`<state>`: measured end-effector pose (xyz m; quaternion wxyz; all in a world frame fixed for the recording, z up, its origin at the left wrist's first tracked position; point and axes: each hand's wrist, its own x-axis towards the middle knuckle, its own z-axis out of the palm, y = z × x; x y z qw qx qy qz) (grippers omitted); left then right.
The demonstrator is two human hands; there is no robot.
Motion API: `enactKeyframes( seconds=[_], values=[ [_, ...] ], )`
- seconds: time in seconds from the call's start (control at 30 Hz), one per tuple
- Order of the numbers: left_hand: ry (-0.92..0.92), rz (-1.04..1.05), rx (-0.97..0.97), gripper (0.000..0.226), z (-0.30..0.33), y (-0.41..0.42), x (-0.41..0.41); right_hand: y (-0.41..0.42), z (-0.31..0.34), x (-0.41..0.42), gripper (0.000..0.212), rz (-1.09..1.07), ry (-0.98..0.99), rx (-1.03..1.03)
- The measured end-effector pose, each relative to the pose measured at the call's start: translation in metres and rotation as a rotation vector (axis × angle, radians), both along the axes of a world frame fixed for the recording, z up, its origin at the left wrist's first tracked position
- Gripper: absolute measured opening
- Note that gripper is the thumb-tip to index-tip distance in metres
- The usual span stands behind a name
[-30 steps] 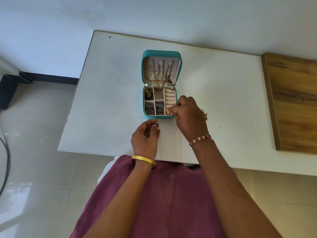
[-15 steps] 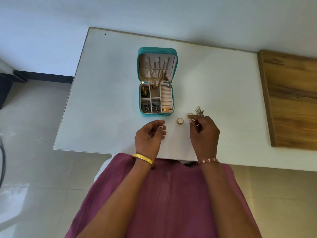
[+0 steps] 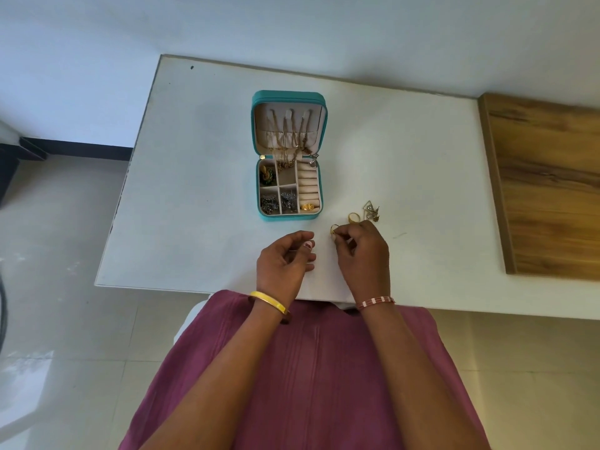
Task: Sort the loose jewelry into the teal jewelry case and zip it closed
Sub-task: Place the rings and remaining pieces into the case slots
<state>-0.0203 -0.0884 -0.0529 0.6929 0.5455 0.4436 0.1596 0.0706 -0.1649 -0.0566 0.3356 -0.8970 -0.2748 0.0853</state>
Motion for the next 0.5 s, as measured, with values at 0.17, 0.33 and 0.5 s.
enactKeyframes(
  seconds=[0.17, 0.33, 0.5],
  values=[
    [-0.015, -0.068, 0.023, 0.026, 0.000, 0.000, -0.001, -0.002, 0.016, -0.010, 0.010, -0.046, 0.532, 0.177],
    [-0.041, -0.099, 0.036, 0.029, 0.001, 0.000, -0.001, -0.001, 0.019, -0.015, 0.018, -0.019, 0.616, 0.264],
    [-0.027, -0.013, -0.042, 0.020, -0.001, 0.002, 0.000, -0.003, 0.015, -0.012, 0.016, -0.145, 0.532, 0.319]
  ],
)
